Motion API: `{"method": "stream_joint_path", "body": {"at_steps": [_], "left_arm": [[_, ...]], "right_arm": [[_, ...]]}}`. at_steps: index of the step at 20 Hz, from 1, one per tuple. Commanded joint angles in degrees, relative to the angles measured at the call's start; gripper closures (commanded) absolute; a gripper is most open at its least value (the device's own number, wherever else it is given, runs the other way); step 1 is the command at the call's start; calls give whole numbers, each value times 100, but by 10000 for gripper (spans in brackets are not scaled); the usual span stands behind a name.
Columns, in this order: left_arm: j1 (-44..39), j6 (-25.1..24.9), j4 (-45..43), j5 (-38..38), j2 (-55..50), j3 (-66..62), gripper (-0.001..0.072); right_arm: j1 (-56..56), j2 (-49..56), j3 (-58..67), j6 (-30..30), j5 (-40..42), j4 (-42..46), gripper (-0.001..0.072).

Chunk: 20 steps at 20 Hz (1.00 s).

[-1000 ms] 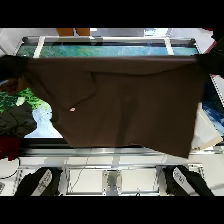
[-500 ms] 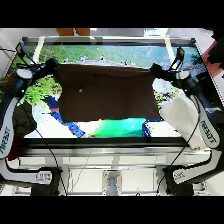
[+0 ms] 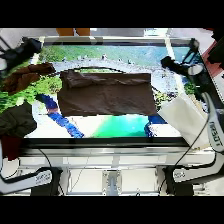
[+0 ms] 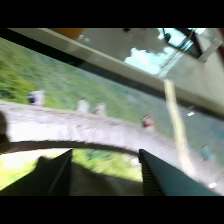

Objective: Fold the shirts.

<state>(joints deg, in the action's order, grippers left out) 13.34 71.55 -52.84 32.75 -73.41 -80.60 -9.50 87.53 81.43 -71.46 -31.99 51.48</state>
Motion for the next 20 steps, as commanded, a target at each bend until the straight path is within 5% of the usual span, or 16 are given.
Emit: {"method": "stream_joint_path", "body": {"at_steps": [1, 6, 14, 20], "left_arm": [[706, 210, -1390, 1351, 1141, 702, 307], [1235, 1040, -807, 1897, 1681, 3491, 307], [1152, -1108, 1742, 1893, -291, 4052, 279], [592, -1266, 1825, 1456, -855, 3773, 268]], "right_arm": [[-691, -693, 44, -170, -1786, 1095, 265], [-1051, -1257, -289, -225, -2651, 1298, 264], [-1040, -1266, -286, -190, -3080, 566, 264], [-1040, -1268, -286, -46, -3206, 96, 263]]}}
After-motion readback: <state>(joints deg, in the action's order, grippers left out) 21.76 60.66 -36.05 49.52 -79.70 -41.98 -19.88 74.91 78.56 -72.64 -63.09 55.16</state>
